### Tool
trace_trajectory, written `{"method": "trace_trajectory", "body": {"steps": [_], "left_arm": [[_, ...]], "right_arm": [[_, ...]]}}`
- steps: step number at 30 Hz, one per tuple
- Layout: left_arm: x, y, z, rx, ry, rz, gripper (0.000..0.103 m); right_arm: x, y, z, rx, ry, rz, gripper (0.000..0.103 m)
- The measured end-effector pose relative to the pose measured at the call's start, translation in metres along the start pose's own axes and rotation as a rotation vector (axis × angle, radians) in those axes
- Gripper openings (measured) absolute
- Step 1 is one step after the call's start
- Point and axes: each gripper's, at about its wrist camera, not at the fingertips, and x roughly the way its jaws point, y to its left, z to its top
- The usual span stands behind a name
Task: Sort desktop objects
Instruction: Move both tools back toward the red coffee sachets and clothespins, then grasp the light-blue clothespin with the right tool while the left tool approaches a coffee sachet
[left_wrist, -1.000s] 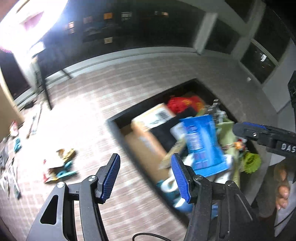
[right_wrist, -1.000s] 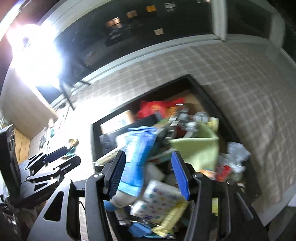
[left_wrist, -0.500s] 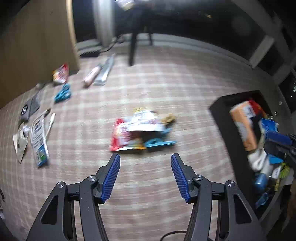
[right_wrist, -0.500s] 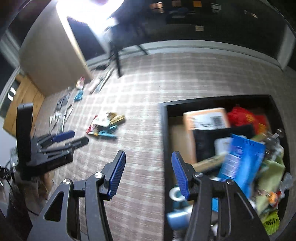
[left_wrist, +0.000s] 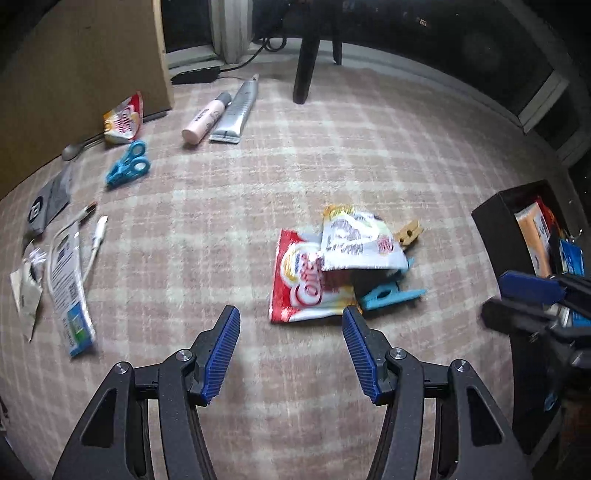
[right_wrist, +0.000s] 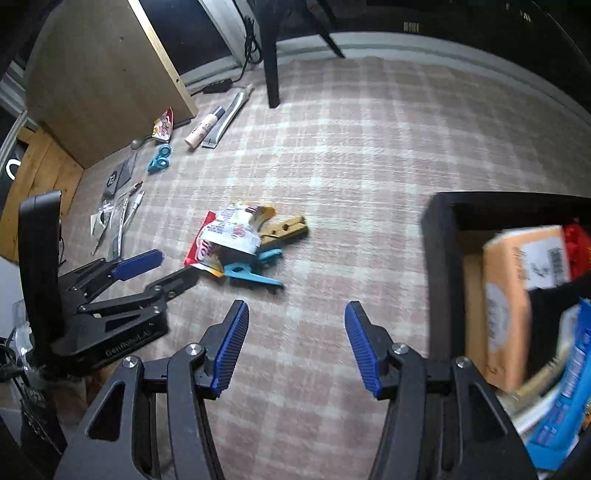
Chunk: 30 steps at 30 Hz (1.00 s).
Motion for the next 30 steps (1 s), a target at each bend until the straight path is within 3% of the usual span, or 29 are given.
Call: {"method": "trace_trajectory", "body": {"steps": [9,13,18,20,25,26,30], "left_arm": [[0.018,-0.002,0.026,0.008,-0.008,0.022,0.057],[0.023,0.004,0.034,0.024,-0.023,0.065,0.059],[0.025,0.015,0.037,0.011,-0.012,0.05,0.057],[0.019,0.023,0.031,0.005,0.002,-0.007,0.058],[0.02,0.018,0.033,0.018,0.003,-0.007,0.058],[0.019,0.013,0.033,0.023,0.002,-0.008,0.058],[0.022,-0.001,0.043,0.059,0.002,0.005,0.06]], "right_arm": [[0.028,0.014,0.01,-0.111,0.024,0.002,0.053],[0.031,0.02,0.008,-0.169,0.01,-0.001,0.053],[0.04,0.037,0.004,-0.282,0.006,-0.05,0.053],[0.043,0.042,0.005,-0.318,0.0,-0.061,0.053],[0.054,0.048,0.007,-0.332,0.022,-0.052,0.052],[0.056,0.049,0.006,-0.335,0.028,-0.049,0.05],[0.052,0.05,0.001,-0.35,0.015,-0.085,0.024]]}}
